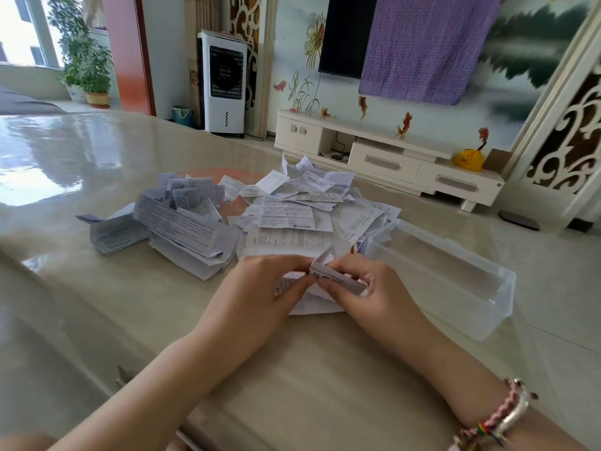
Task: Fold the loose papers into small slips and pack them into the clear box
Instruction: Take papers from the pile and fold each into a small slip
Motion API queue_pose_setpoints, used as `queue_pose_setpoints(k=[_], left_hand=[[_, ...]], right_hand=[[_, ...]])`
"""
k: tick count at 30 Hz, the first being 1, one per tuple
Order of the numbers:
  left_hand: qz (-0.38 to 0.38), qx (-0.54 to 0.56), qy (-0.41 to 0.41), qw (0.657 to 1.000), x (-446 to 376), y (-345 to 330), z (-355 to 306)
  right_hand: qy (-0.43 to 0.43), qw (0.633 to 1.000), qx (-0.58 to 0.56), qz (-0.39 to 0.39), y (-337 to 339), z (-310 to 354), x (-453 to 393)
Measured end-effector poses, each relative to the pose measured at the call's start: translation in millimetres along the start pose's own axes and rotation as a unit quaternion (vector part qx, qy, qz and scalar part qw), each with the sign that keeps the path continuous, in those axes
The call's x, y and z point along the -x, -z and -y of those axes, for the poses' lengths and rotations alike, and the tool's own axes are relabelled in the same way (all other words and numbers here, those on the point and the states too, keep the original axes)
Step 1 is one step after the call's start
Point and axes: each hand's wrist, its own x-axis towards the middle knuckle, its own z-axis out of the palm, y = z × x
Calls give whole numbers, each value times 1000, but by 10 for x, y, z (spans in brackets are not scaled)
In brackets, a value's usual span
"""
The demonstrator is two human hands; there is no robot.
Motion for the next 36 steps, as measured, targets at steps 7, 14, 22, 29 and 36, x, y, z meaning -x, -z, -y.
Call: queue_pose_setpoints(k=[7, 14, 22, 29, 36], left_hand=[[0, 40, 21, 999, 3, -8, -1], [47, 245, 163, 955, -60, 104, 53], [116, 358, 235, 896, -28, 179, -55], [124, 362, 243, 891, -22, 200, -76], [39, 207, 246, 946, -37, 556, 185]], right_hand=[[-11, 1000, -1, -21, -4, 5, -4], [-122, 985, -98, -76, 83, -10, -41], [-81, 966, -244, -39, 48, 73, -19], [-71, 969, -234, -34, 52, 13, -22], [-46, 997, -39, -54, -13, 1, 2]])
